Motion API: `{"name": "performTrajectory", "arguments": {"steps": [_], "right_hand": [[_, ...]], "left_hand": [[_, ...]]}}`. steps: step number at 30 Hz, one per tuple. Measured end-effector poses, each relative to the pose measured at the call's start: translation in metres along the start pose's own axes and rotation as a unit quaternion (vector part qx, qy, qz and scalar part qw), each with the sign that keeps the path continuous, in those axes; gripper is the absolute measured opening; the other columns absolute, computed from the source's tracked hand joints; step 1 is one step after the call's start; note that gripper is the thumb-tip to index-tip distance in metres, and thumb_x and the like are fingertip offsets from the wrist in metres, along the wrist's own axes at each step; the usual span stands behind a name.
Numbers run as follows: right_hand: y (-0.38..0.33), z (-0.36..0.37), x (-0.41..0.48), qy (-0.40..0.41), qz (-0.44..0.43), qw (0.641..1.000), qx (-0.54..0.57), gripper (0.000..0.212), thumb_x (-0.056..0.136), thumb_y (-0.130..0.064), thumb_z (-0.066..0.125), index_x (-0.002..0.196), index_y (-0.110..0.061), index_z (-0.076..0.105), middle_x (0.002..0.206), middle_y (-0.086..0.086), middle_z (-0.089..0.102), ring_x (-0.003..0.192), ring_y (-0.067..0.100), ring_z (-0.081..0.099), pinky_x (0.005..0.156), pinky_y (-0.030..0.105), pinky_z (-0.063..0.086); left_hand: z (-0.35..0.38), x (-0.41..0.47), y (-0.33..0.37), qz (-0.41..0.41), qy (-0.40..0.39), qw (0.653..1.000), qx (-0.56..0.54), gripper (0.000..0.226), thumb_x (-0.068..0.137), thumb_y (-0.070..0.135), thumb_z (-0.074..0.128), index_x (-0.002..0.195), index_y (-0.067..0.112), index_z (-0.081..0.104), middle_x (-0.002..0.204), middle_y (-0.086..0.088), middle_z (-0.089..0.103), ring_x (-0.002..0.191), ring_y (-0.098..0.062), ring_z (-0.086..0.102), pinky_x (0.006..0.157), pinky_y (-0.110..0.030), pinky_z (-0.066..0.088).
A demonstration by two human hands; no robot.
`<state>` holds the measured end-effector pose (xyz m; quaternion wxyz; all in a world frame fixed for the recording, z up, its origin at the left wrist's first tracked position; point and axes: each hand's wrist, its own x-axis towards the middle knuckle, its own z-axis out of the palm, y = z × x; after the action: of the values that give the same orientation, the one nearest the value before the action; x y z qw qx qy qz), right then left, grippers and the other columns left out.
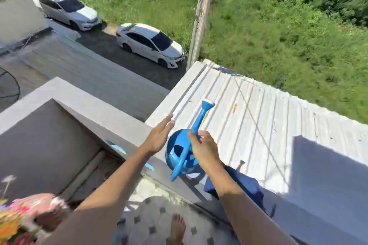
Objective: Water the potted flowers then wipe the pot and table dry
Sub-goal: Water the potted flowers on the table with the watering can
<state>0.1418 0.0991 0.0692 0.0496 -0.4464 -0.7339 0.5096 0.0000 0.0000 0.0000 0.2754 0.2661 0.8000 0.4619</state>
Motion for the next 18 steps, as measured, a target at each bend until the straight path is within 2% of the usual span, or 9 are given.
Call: {"name": "performTrajectory", "arguments": {"steps": [2, 5, 8, 10, 12, 15, 16, 18], "right_hand": [[0.006, 0.005, 0.009, -0.032, 0.004, 0.999, -0.012, 0.043, 0.088, -0.058, 0.054, 0.089, -0.016, 0.062, 0.084, 0.007, 0.070, 0.080, 0.025, 0.071, 0.077, 0.044, 0.060], [0.006, 0.010, 0.008, -0.082, 0.041, 0.992, 0.089, 0.033, 0.095, -0.040, 0.057, 0.097, -0.009, 0.064, 0.081, 0.010, 0.073, 0.072, 0.024, 0.074, 0.073, 0.049, 0.062], [-0.003, 0.010, 0.008, -0.113, 0.061, 0.982, 0.142, 0.019, 0.101, -0.027, 0.052, 0.103, -0.009, 0.059, 0.077, 0.011, 0.067, 0.061, 0.028, 0.072, 0.070, 0.048, 0.063], [-0.007, 0.012, 0.008, -0.143, 0.050, 0.981, 0.121, 0.019, 0.101, -0.025, 0.052, 0.101, -0.007, 0.058, 0.074, 0.013, 0.062, 0.058, 0.028, 0.068, 0.065, 0.046, 0.061], [-0.013, 0.019, 0.000, -0.186, 0.034, 0.978, 0.085, 0.021, 0.100, -0.027, 0.053, 0.099, -0.006, 0.057, 0.072, 0.011, 0.058, 0.055, 0.026, 0.066, 0.057, 0.042, 0.058], [-0.023, 0.035, -0.020, -0.234, 0.005, 0.972, 0.027, 0.019, 0.101, -0.027, 0.052, 0.091, -0.011, 0.057, 0.068, 0.007, 0.053, 0.053, 0.023, 0.060, 0.048, 0.032, 0.049], [-0.027, 0.040, -0.027, -0.246, -0.012, 0.969, 0.007, 0.020, 0.101, -0.026, 0.051, 0.086, -0.013, 0.056, 0.067, 0.006, 0.052, 0.052, 0.023, 0.058, 0.047, 0.031, 0.047], [-0.036, 0.048, -0.039, -0.264, -0.052, 0.962, -0.044, 0.022, 0.101, -0.026, 0.048, 0.083, -0.013, 0.054, 0.065, 0.006, 0.052, 0.049, 0.023, 0.056, 0.049, 0.034, 0.048]], "left_hand": [[0.011, 0.000, -0.005, -0.049, -0.015, 0.997, -0.057, 0.057, 0.096, 0.057, 0.037, 0.147, 0.031, 0.039, 0.156, 0.012, 0.034, 0.143, -0.006, 0.029, 0.121, -0.033, 0.015], [0.027, -0.011, -0.009, -0.089, -0.045, 0.983, -0.155, 0.055, 0.093, 0.058, 0.039, 0.142, 0.033, 0.046, 0.149, 0.012, 0.045, 0.136, -0.004, 0.041, 0.118, -0.031, 0.025], [0.034, -0.017, -0.008, -0.093, -0.016, 0.981, -0.168, 0.040, 0.098, 0.050, 0.037, 0.122, 0.028, 0.061, 0.118, 0.002, 0.068, 0.105, -0.007, 0.062, 0.095, -0.023, 0.044], [0.034, -0.022, -0.014, -0.094, 0.019, 0.983, -0.158, 0.040, 0.098, 0.051, 0.037, 0.113, 0.024, 0.063, 0.106, 0.000, 0.068, 0.103, -0.019, 0.062, 0.096, -0.035, 0.045], [0.028, -0.033, -0.025, -0.101, 0.036, 0.983, -0.149, 0.045, 0.097, 0.057, 0.037, 0.121, 0.026, 0.059, 0.115, 0.001, 0.067, 0.114, -0.026, 0.060, 0.104, -0.046, 0.043], [0.012, -0.072, -0.020, -0.082, 0.068, 0.980, -0.170, 0.030, 0.102, 0.038, 0.036, 0.115, 0.025, 0.061, 0.095, 0.014, 0.068, 0.094, -0.006, 0.062, 0.090, -0.025, 0.044], [0.007, -0.086, -0.022, -0.074, 0.080, 0.977, -0.181, 0.031, 0.103, 0.035, 0.035, 0.114, 0.023, 0.061, 0.093, 0.016, 0.067, 0.092, -0.004, 0.062, 0.087, -0.021, 0.044], [0.002, -0.112, -0.027, -0.064, 0.116, 0.971, -0.200, 0.033, 0.102, 0.041, 0.036, 0.112, 0.026, 0.063, 0.098, 0.014, 0.067, 0.096, -0.006, 0.061, 0.091, -0.023, 0.045]]}}
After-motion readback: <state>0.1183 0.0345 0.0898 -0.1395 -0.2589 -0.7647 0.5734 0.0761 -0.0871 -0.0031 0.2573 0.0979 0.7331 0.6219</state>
